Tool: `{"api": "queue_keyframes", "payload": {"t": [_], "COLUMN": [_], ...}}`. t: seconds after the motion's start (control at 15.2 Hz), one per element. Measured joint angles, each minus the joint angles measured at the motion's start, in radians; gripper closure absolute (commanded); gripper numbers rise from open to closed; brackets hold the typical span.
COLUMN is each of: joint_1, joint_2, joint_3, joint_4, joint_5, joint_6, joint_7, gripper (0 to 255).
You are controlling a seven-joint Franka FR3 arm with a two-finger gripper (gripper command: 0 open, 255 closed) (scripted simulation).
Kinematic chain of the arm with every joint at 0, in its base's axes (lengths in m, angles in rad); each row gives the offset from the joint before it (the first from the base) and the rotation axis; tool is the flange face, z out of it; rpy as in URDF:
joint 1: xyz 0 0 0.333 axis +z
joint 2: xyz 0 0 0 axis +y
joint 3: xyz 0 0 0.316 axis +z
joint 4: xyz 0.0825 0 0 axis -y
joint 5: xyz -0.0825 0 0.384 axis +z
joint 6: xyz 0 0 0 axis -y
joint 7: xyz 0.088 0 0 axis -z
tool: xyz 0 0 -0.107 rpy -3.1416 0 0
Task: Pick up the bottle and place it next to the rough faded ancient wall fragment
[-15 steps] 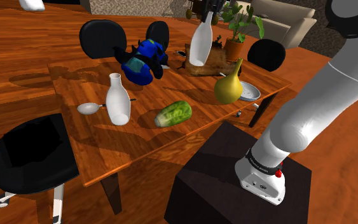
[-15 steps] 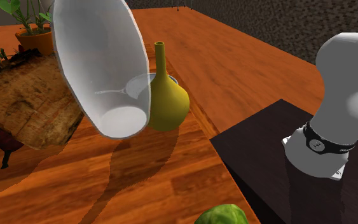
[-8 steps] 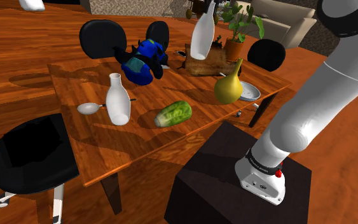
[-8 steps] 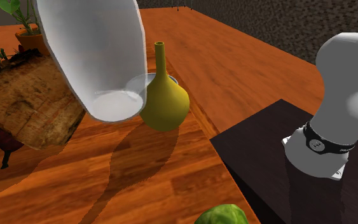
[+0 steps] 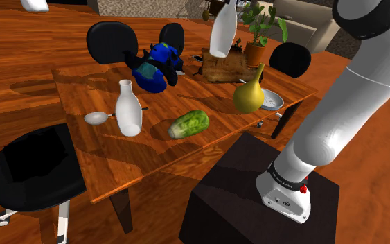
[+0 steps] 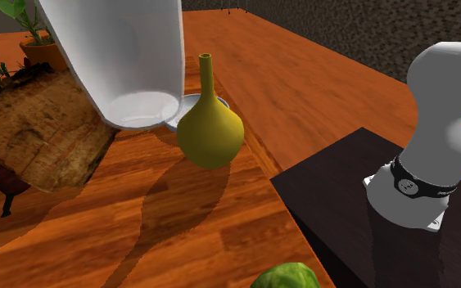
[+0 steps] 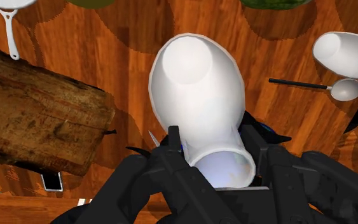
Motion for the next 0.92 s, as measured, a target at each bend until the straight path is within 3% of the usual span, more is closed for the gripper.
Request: {"api": "queue_keyframes", "payload": {"t": [0.59, 0.92], "joint_1": [-0.152, -0.155], "joint_2": [0.150, 0.124], "joint_3": [-0.124, -0.130], "joint_4": [0.195, 0.098], "joint_5": [0.106, 0.095], "joint_6": [-0.070, 0.001], "joint_7": [-0.236, -0.260], "gripper": [255, 255]}}
